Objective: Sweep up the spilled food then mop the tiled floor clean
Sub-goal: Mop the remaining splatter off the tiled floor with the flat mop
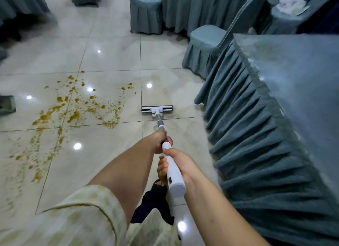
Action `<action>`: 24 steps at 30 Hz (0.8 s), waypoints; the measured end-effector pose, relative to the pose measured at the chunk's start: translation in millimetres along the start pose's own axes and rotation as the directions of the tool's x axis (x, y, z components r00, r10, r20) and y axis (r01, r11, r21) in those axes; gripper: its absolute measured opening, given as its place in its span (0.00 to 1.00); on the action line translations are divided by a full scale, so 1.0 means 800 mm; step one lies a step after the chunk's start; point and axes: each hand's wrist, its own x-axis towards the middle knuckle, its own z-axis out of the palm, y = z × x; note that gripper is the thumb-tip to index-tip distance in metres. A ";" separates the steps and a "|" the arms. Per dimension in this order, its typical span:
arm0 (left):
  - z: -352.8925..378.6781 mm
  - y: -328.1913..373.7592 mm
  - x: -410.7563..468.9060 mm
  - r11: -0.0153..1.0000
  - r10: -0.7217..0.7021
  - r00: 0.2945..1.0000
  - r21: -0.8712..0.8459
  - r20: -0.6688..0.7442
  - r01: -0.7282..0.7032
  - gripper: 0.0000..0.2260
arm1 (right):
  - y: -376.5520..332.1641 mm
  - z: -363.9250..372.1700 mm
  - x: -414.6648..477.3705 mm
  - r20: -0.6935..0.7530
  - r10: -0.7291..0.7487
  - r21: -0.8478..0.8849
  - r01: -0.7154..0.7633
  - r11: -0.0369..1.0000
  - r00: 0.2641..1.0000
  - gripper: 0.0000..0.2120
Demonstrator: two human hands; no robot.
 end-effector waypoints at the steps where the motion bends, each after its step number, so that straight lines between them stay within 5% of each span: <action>1: 0.002 0.004 -0.001 1.000 -0.014 1.000 -0.005 -0.015 0.014 0.15 | -0.003 0.002 0.000 0.003 0.003 0.004 -0.003 1.000 1.000 0.13; 7: 0.036 0.068 0.024 1.000 0.009 0.999 -0.005 -0.052 -0.010 0.17 | -0.078 0.018 0.034 0.055 0.057 0.076 -0.061 0.995 0.997 0.17; 13: 0.060 0.196 0.105 0.995 0.040 0.999 -0.088 0.010 -0.039 0.07 | -0.215 0.059 0.113 -0.039 0.061 -0.089 -0.064 0.994 0.997 0.16; 24: 0.042 0.395 0.297 0.964 0.077 0.997 -0.256 0.010 -0.071 0.12 | -0.390 0.123 0.318 -0.103 0.009 -0.267 -0.037 0.963 0.995 0.14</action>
